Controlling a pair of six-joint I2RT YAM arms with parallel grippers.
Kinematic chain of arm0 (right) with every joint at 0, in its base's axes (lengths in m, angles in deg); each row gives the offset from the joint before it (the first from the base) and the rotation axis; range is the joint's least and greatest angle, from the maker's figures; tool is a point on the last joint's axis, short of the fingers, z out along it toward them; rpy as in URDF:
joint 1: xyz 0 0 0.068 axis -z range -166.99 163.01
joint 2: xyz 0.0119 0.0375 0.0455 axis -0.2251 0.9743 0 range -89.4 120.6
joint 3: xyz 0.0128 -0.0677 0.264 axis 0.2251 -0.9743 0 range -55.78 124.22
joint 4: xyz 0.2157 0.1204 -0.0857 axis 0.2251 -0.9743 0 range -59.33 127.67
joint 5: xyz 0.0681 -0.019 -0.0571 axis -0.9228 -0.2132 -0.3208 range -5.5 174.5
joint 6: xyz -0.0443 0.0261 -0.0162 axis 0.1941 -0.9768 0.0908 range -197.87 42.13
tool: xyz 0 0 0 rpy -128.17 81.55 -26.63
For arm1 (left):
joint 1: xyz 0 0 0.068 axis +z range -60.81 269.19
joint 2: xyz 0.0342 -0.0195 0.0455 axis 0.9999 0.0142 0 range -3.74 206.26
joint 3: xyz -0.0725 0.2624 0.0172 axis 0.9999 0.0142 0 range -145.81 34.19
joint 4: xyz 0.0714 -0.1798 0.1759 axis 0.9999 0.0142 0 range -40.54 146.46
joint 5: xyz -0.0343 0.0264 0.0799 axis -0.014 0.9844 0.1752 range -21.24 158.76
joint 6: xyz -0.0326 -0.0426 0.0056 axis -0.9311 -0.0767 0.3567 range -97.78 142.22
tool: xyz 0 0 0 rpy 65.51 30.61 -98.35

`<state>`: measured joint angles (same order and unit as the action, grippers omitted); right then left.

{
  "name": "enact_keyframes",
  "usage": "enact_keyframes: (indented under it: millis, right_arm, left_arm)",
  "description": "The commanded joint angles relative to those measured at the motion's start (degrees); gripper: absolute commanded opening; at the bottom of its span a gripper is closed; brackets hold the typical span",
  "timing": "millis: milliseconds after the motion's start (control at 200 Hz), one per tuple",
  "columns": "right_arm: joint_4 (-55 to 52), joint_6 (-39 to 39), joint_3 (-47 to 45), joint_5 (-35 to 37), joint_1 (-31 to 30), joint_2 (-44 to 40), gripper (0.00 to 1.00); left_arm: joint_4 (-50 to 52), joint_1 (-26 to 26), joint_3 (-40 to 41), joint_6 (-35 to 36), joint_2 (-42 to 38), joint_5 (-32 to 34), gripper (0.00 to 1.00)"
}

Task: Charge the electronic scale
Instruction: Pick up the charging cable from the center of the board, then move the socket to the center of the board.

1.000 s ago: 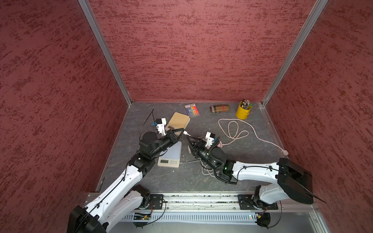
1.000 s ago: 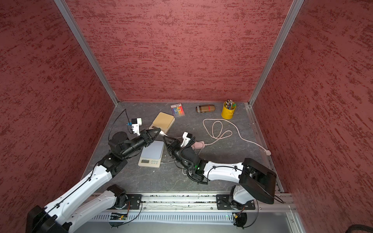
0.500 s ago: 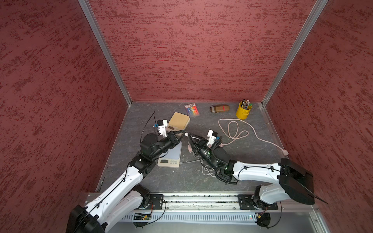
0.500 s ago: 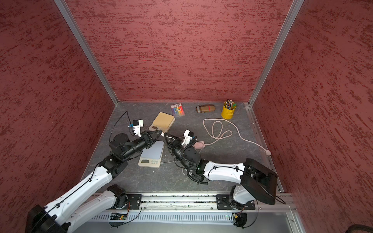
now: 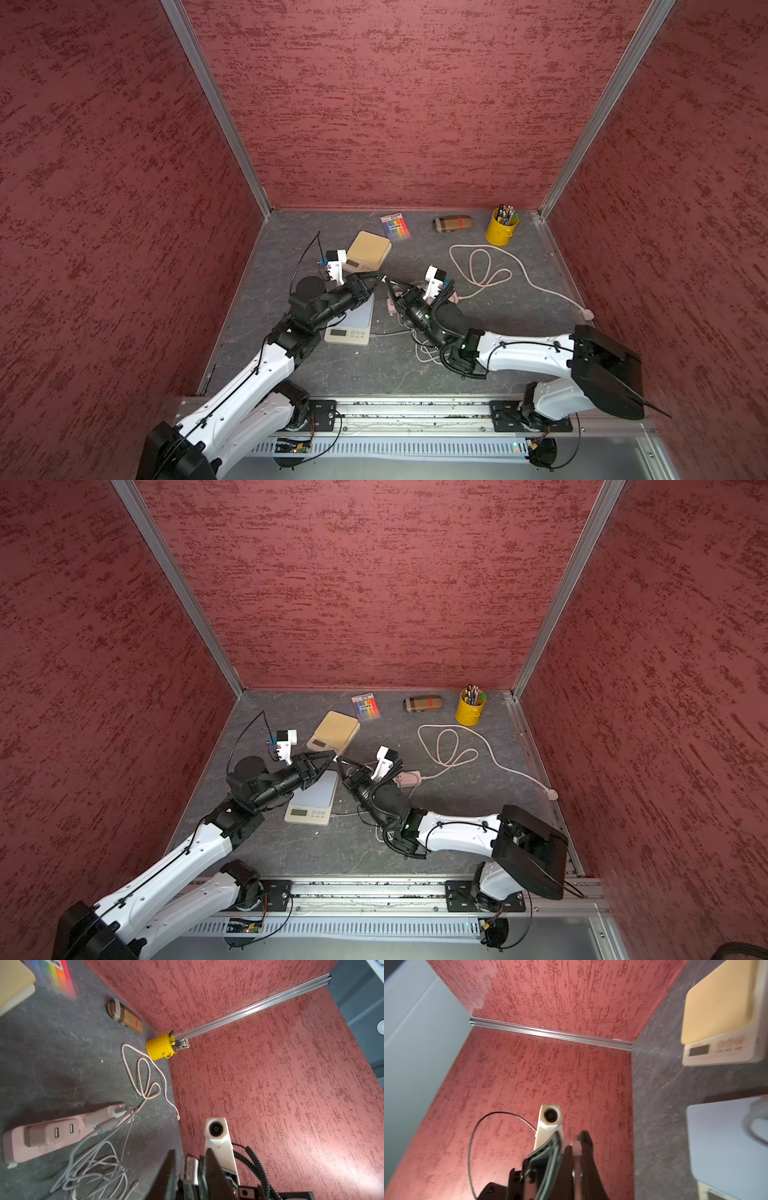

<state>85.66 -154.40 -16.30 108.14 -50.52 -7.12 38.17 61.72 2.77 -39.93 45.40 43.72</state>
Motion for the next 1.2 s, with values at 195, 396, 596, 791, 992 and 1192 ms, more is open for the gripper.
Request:
enact_keyframes:
  millis: [195,396,596,791,992,1192]
  right_arm:
    - [-44.52,27.81,15.73,5.92,1.48,-3.80,0.00]
    - [-54.46,37.84,34.99,-0.91,0.78,13.15,0.00]
    - [-65.86,42.00,48.03,0.80,0.47,27.24,0.00]
    - [-76.69,42.68,49.66,6.02,2.46,29.51,0.00]
    - [-83.48,42.26,46.42,6.33,5.53,27.96,0.00]
    - [-80.40,40.45,39.44,5.00,8.16,21.50,0.00]
  left_arm:
    - [17.77,16.19,1.11,12.61,0.82,-14.41,0.60]
    - [10.48,16.07,5.99,12.89,8.79,-13.98,0.52]
    - [6.45,12.60,8.29,13.39,12.95,-10.54,0.47]
    - [4.70,7.18,7.11,14.68,17.28,-7.79,0.47]
    - [1.72,4.35,4.76,15.24,23.24,-7.02,0.47]
    - [0.48,3.74,2.61,16.15,26.99,-6.95,0.46]
